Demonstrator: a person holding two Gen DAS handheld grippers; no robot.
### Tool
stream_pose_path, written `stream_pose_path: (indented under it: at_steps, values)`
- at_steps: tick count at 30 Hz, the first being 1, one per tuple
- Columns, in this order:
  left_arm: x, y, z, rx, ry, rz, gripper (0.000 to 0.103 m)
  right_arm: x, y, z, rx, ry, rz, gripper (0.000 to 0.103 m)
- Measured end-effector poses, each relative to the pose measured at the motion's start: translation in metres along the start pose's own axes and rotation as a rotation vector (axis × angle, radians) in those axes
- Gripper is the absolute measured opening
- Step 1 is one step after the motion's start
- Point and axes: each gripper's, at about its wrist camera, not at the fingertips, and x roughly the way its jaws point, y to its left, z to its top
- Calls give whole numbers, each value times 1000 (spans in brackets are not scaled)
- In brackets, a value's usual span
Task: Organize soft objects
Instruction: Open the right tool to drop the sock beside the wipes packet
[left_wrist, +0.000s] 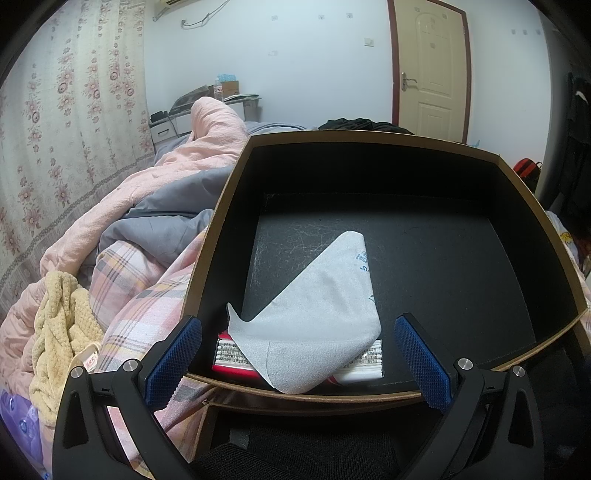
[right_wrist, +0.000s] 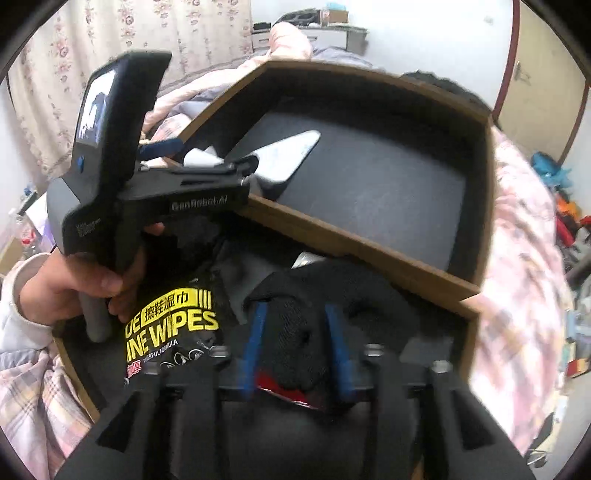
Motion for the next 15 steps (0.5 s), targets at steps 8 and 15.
stream_pose_path:
  at_steps: [8,15]
  values:
    - [0,0,0,0,0,0,103,-41,-19,27,60,-166,-42,89]
    - [0,0,0,0,-1,0,103,-17,-21,33,135,-255,-137,98]
